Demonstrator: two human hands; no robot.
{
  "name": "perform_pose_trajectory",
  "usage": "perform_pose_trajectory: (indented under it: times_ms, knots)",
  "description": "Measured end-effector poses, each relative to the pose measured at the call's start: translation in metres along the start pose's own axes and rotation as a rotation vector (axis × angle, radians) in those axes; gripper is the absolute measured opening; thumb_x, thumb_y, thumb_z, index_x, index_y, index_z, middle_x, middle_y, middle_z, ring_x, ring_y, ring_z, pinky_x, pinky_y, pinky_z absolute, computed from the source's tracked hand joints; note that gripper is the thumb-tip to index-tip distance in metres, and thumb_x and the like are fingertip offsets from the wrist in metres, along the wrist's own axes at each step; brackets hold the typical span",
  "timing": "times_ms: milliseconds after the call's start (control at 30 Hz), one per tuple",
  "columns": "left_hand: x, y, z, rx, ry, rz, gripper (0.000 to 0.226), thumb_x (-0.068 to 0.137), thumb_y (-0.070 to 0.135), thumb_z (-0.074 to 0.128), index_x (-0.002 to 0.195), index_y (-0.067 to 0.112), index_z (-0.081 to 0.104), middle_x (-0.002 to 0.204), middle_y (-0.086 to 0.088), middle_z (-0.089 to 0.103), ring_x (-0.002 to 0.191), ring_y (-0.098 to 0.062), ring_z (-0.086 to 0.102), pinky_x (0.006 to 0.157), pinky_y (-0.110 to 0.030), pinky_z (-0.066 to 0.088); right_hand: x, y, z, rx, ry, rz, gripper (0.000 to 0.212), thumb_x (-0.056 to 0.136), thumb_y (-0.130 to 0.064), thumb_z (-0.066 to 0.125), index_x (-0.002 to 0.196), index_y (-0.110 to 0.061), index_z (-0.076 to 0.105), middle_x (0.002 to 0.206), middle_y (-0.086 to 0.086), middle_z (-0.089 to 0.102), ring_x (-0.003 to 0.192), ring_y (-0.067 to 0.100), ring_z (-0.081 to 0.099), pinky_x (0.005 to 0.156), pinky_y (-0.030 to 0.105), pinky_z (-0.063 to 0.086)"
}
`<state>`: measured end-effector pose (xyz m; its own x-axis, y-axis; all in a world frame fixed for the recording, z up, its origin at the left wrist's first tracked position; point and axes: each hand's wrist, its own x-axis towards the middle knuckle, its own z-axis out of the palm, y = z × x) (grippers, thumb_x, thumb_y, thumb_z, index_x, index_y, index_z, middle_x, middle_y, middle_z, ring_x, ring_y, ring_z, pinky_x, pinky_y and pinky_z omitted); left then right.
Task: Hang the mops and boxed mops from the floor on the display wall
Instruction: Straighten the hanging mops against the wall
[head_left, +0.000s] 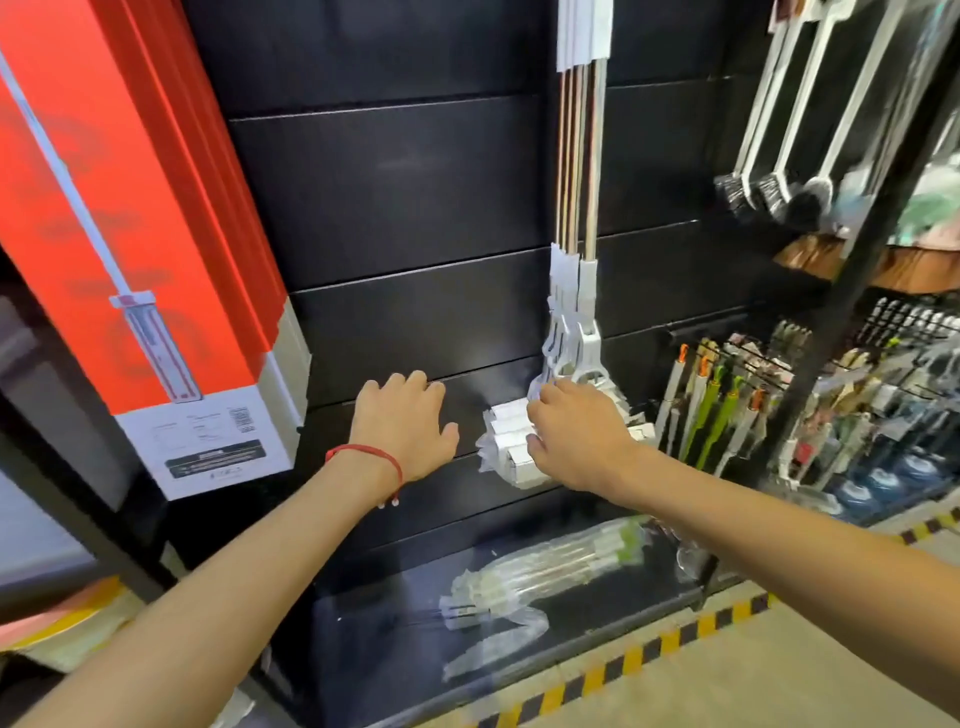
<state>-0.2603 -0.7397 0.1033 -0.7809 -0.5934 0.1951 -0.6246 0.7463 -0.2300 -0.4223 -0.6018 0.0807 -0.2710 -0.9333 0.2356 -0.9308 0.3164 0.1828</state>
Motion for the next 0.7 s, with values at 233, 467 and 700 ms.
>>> perform_pose_trajectory:
  times_ms: [233, 467, 700]
  knots:
    - [0.053, 0.084, 0.002, -0.021, 0.014, -0.014, 0.053, 0.100, 0.058, 0.039, 0.135, 0.022, 0.056, 0.128, -0.001, 0.062, 0.114, -0.024, 0.061, 0.093, -0.040, 0.049, -0.011, 0.102, 0.015, -0.036, 0.032, 0.030, 0.042, 0.102, -0.038, 0.047, 0.132, -0.014, 0.063, 0.128, 0.007, 0.065, 0.117, 0.028, 0.059, 0.095, 0.040, 0.048]
    - [0.105, 0.131, 0.014, 0.010, 0.014, -0.030, 0.054, 0.100, 0.061, 0.037, 0.130, 0.023, 0.059, 0.124, -0.002, 0.064, 0.108, -0.024, 0.062, 0.084, -0.039, 0.048, 0.003, 0.177, 0.044, -0.035, 0.037, 0.036, 0.039, 0.103, -0.040, 0.048, 0.124, -0.015, 0.068, 0.119, 0.007, 0.066, 0.112, 0.027, 0.059, 0.092, 0.039, 0.046]
    - [0.182, 0.150, 0.036, 0.032, -0.010, -0.004, 0.053, 0.100, 0.061, 0.034, 0.126, 0.021, 0.057, 0.121, -0.003, 0.061, 0.108, -0.025, 0.060, 0.076, -0.038, 0.037, 0.061, 0.234, 0.079, -0.016, 0.041, 0.079, 0.038, 0.100, -0.044, 0.050, 0.119, -0.016, 0.068, 0.117, 0.005, 0.066, 0.110, 0.026, 0.059, 0.091, 0.039, 0.048]
